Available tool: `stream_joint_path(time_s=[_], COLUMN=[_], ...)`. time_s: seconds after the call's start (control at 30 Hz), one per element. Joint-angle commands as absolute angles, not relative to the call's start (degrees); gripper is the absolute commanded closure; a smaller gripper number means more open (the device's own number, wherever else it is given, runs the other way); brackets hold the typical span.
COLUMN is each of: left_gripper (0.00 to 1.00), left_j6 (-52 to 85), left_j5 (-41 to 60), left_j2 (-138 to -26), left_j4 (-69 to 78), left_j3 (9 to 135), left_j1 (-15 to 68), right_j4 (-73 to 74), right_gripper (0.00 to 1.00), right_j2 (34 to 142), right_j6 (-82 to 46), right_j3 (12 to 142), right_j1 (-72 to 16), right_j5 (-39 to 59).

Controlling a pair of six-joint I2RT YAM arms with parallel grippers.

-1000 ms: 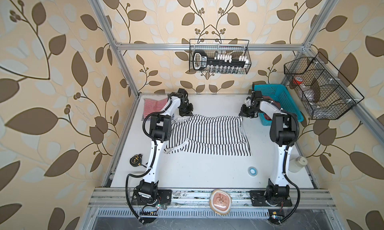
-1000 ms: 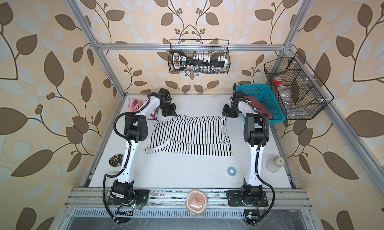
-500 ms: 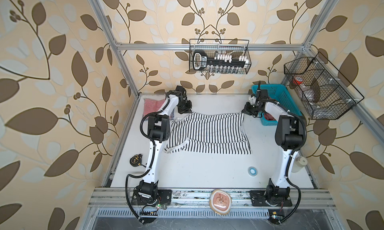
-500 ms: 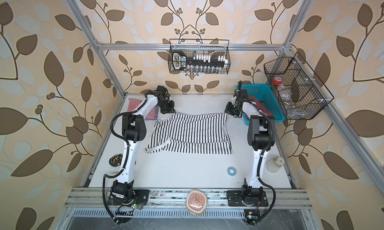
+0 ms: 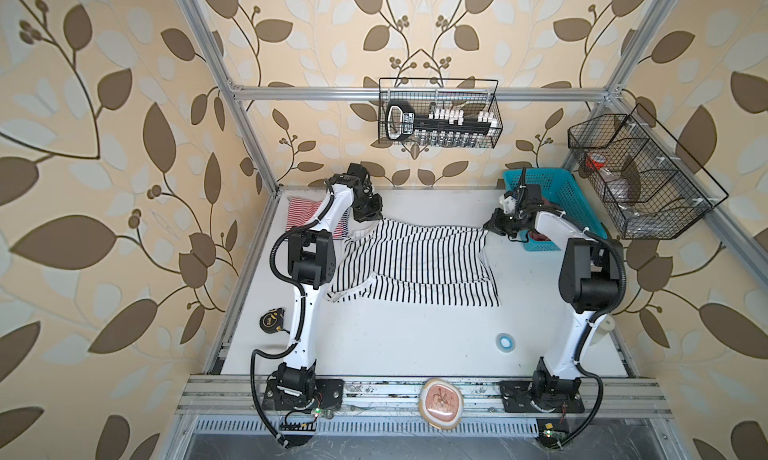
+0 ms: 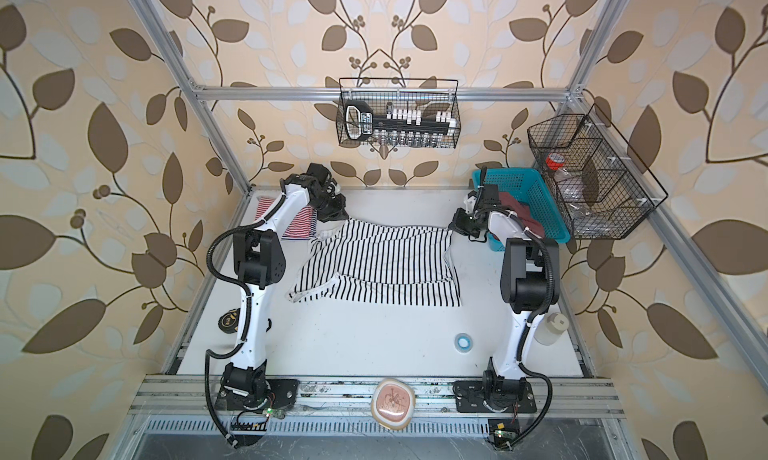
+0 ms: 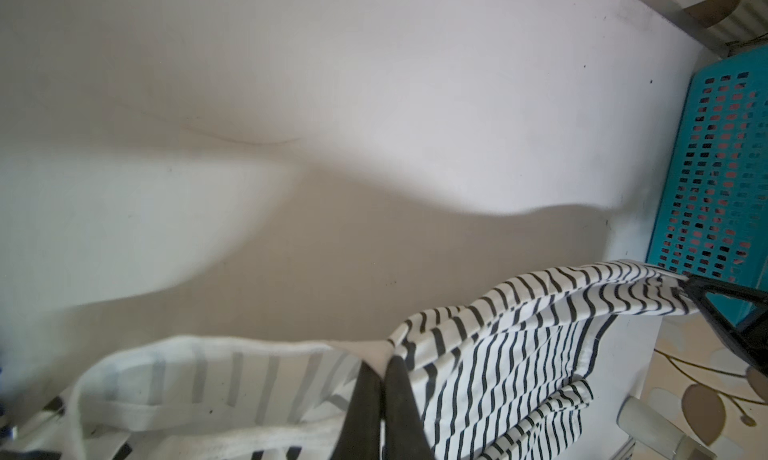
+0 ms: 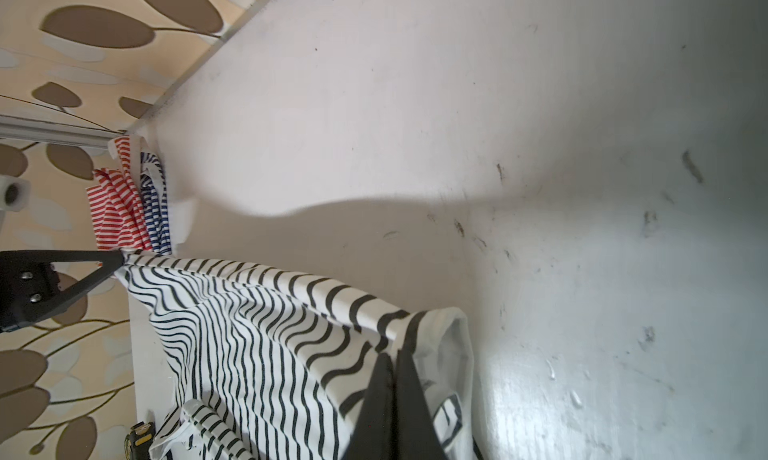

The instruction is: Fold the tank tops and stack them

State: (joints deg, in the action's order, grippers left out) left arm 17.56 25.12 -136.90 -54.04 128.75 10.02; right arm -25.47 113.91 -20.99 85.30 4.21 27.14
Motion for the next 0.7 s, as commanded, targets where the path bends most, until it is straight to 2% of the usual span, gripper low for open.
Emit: stream_joint_path(time_s=[0.0, 0.67], left_gripper=[1.0, 1.0], left_j6=[15.2, 13.7], left_j5=[25.5, 23.8], left_j2=[-131.2, -117.2], left_j4=[-56.2, -56.8], left_j3=[125.4, 100.5], left_j1=[9.3, 9.4], right_j4=[-24.3, -24.7], right_gripper=[1.0, 1.0], right_j2=[110.7, 99.7], right_j6=[-20.4, -18.1], right_j3=[82.2, 62.7], right_j1=[4.4, 4.4], right_j5=[28.9, 27.5])
